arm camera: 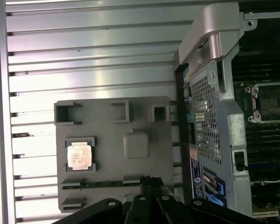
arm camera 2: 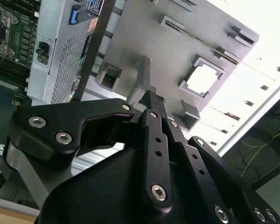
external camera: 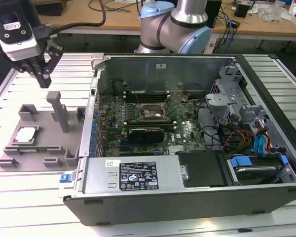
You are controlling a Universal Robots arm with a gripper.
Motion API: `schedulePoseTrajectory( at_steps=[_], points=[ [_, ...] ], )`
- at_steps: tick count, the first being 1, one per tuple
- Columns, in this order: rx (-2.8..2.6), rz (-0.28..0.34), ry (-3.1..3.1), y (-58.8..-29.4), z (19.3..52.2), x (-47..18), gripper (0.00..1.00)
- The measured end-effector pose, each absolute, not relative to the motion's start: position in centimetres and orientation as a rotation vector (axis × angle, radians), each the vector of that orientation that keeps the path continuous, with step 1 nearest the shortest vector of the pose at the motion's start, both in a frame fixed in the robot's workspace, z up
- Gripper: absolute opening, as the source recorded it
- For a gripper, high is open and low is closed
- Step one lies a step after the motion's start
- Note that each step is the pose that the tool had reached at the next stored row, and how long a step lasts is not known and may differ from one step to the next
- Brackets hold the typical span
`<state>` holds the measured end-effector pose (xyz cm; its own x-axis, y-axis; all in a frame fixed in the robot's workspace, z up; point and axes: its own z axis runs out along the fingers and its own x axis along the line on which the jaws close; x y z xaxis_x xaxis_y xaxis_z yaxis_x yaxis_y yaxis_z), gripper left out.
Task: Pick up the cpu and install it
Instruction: 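Reach for the cpu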
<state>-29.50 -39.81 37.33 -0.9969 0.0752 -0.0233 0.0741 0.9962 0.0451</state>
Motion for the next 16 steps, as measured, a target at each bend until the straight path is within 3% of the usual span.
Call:
schedulePoseTrajectory(
  at_steps=[16],
  points=[
    [0.117,0.069,3.114,-39.5,34.9,-33.2,0.11]
  ],
)
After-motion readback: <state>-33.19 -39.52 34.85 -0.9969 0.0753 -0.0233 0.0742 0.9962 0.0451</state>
